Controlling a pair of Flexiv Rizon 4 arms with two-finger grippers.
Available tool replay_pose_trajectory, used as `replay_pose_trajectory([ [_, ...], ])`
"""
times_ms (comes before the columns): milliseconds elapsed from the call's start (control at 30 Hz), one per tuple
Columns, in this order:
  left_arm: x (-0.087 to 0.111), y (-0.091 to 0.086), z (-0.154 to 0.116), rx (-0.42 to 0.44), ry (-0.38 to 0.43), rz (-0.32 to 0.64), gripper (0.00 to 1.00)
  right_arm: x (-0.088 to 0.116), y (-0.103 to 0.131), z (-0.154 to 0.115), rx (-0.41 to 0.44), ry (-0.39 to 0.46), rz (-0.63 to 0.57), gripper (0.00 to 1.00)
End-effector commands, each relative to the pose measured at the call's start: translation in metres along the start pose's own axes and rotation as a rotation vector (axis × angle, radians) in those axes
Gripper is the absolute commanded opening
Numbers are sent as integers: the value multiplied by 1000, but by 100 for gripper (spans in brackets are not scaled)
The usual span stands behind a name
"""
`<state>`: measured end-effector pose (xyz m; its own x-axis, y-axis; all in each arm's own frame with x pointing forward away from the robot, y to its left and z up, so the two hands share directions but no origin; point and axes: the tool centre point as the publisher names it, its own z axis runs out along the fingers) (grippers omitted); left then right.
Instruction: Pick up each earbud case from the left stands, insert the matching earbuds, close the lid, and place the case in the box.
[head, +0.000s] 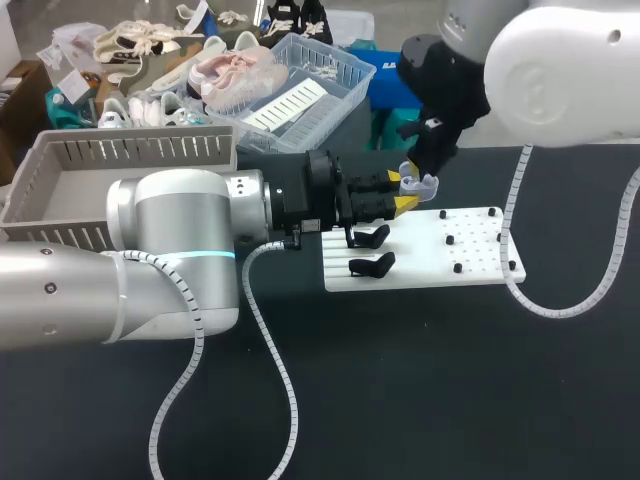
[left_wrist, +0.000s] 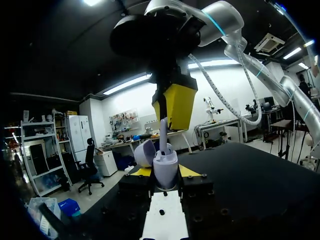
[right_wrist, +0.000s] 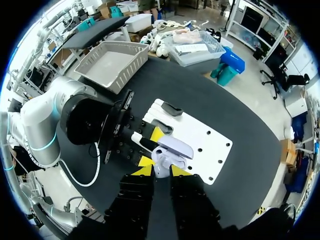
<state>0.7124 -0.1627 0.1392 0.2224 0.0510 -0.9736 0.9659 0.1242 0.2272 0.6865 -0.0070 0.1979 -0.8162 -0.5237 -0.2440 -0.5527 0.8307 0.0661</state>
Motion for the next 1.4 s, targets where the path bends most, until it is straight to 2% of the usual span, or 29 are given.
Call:
replay_pose_trajectory([
  [33,0,0,1,-4,-2,2,0,-2,2,3,-1,0,-1,0],
  [1400,0,0,1,-4,-2,2,0,-6,3,13,-11,24,-25,0],
])
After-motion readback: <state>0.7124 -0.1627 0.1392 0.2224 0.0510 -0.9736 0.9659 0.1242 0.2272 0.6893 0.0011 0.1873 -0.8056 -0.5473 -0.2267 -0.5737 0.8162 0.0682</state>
